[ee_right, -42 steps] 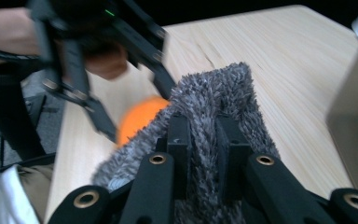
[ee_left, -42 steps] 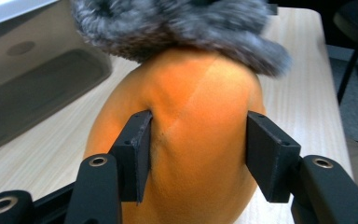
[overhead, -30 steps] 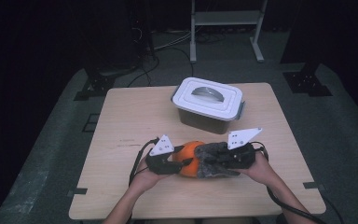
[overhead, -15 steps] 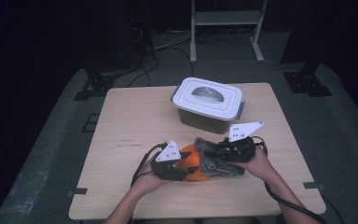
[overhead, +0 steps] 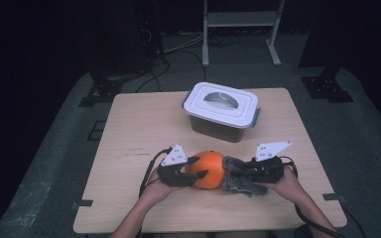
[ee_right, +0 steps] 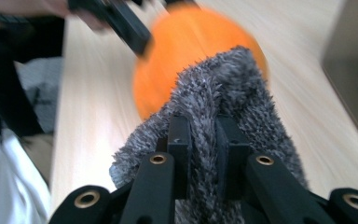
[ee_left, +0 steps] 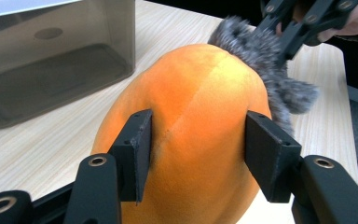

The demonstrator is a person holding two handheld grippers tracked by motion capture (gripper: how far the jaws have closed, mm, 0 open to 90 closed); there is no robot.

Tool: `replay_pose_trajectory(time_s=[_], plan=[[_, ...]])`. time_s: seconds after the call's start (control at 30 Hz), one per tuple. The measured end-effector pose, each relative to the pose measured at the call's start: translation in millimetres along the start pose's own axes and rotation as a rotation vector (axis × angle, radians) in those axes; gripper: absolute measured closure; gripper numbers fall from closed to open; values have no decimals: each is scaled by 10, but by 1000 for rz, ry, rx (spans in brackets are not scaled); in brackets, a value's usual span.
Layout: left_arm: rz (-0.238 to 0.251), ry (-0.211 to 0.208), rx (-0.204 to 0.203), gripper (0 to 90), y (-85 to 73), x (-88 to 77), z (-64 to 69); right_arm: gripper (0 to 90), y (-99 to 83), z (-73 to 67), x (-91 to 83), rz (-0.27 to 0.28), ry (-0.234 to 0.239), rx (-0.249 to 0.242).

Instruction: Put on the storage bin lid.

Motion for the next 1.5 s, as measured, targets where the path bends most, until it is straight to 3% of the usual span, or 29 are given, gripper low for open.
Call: replay_pose_trajectory(time_s=[0.07, 0.17, 0.43, 0.63, 0.73, 0.9, 1.03, 1.27, 1.5], plan=[[0, -1, -4, 443, -5, -7, -7, 777, -115, 52, -68, -27, -27, 27], [1, -7, -5, 440, -14, -15, -9, 777, -218, 111, -251, -19, -64, 63], [-8, -10, 14, 433, -14, -11, 17, 770, -412, 137, -785, -53, -166, 97], [-13, -24, 22, 429, -17, 5, 35, 702, -819, 135, -875, -109, -205, 183], [-14, -28, 25, 427, -13, 18, 60, 600, -899, 127, -864, -108, -212, 211], [-17, -36, 28, 420, -9, 28, 82, 534, -730, 134, -870, -94, -230, 174], [-17, -42, 30, 416, -8, 34, 99, 532, -546, 134, -846, -74, -222, 139], [-23, -45, 47, 420, -1, 42, 114, 531, -251, 34, -637, -39, -147, 69], [-15, -47, 44, 418, 3, 63, 129, 508, 35, -18, -441, 17, -73, 44]])
Point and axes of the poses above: each handheld gripper's, and its own axes: x roughly forward along the jaws, y roughly out of its top, z roughly to its right, the point moved 4 cm from there along x, roughly forward along the jaws, and after that the axes turned 10 degrees about -x, right-handed, at the moved point
